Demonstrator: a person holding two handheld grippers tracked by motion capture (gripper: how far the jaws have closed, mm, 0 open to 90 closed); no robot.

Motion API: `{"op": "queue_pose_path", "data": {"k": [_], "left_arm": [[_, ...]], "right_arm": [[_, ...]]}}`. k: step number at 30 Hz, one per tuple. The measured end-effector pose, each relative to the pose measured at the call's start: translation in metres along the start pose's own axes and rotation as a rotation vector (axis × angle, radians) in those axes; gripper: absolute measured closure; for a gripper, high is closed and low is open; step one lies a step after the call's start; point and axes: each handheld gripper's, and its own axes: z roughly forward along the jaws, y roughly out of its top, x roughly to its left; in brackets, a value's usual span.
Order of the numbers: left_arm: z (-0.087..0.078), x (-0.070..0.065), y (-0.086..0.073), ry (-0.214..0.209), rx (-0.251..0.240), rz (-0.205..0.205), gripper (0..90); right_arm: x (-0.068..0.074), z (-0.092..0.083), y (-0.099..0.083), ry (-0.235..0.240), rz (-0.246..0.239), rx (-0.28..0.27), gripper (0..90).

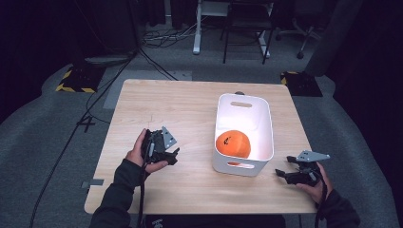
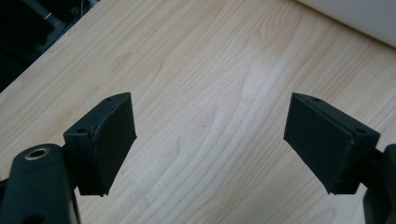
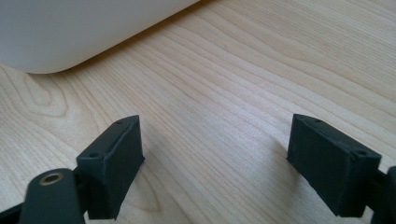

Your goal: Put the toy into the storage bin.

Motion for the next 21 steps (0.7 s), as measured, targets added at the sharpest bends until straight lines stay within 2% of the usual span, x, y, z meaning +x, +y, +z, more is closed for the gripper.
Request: {"op": "queue_pose_path", "data": {"k": [1, 7, 11, 21], "left_arm": [[0.000, -0.001, -0.004, -0.004, 0.009, -0.009, 16.9], [0.002, 0.001, -0.015, 0.005, 0.017, -0.003, 16.9], [0.001, 0.001, -0.027, 0.010, 0.026, -0.032, 16.9], [0.003, 0.000, -0.045, 0.004, 0.059, -0.030, 16.9]], "right_arm": [[0.000, 0.000, 0.000, 0.000, 0.001, 0.000, 18.2], [0.000, 0.000, 0.000, 0.000, 0.000, 0.000, 18.2], [0.000, 0.000, 0.000, 0.000, 0.000, 0.000, 18.2], [0.000, 0.000, 0.000, 0.000, 0.000, 0.000, 18.2]]}}
